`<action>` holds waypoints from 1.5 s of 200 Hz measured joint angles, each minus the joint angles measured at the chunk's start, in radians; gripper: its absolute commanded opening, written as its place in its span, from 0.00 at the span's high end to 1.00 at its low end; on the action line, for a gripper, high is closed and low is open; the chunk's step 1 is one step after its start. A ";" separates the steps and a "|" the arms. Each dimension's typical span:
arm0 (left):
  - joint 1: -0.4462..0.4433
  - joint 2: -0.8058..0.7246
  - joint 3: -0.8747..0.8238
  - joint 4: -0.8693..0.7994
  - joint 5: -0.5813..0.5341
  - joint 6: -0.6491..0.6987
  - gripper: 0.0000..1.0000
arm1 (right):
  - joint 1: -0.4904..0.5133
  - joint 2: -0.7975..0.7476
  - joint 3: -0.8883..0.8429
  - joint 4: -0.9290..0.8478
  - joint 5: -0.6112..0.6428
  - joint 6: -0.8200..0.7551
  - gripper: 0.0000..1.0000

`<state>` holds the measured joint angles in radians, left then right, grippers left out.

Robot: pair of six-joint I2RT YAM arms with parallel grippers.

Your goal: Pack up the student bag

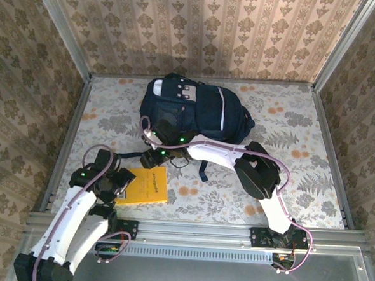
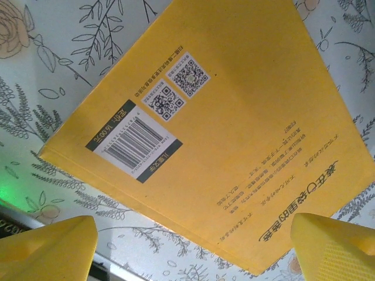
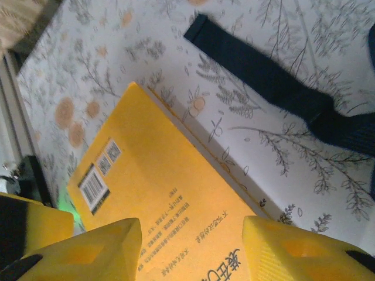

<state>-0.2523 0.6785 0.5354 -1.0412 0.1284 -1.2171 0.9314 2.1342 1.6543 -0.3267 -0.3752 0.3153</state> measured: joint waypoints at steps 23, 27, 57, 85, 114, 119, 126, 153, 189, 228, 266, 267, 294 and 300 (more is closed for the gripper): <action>-0.013 -0.044 -0.080 0.034 0.021 -0.046 0.16 | 0.015 0.061 0.070 -0.069 0.005 -0.029 0.50; -0.016 -0.046 -0.101 0.043 0.027 -0.063 0.16 | 0.018 0.070 0.080 -0.080 0.009 -0.034 0.50; -0.056 -0.041 -0.187 0.111 0.040 -0.112 0.18 | 0.034 0.104 0.120 -0.135 0.045 -0.064 0.49; -0.121 0.027 -0.187 0.139 0.012 -0.146 0.18 | 0.037 0.116 0.124 -0.176 0.073 -0.086 0.48; -0.178 0.140 -0.153 0.170 -0.021 -0.171 0.18 | 0.030 0.126 0.124 -0.200 0.103 -0.093 0.46; -0.182 0.158 -0.148 0.181 -0.024 -0.172 0.18 | 0.029 0.126 0.124 -0.201 0.108 -0.095 0.46; -0.187 0.183 -0.140 0.192 -0.025 -0.171 0.18 | 0.027 0.126 0.124 -0.201 0.118 -0.097 0.46; -0.192 0.250 -0.118 0.231 -0.024 -0.167 0.19 | 0.019 0.126 0.121 -0.208 0.169 -0.104 0.46; -0.189 0.289 -0.104 0.258 -0.021 -0.137 0.19 | 0.009 0.117 0.065 -0.187 0.195 -0.107 0.47; -0.166 0.316 -0.090 0.283 -0.002 -0.088 0.20 | 0.005 0.026 -0.092 -0.115 0.196 -0.107 0.50; -0.168 0.337 -0.088 0.296 0.010 -0.060 0.21 | 0.003 -0.087 -0.266 -0.089 0.153 -0.103 0.52; -0.168 0.339 -0.087 0.296 0.011 -0.059 0.21 | 0.003 -0.089 -0.269 -0.089 0.152 -0.103 0.52; -0.213 0.416 -0.053 0.313 0.004 -0.042 0.21 | 0.000 -0.138 -0.348 -0.072 0.104 -0.097 0.54; -0.228 0.440 -0.042 0.320 0.002 -0.038 0.21 | -0.002 -0.146 -0.361 -0.070 0.092 -0.096 0.55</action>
<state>-0.4805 1.1187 0.4934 -0.7212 0.1299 -1.2549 0.9298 1.9881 1.2930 -0.3969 -0.2832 0.2195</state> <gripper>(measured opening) 0.795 0.467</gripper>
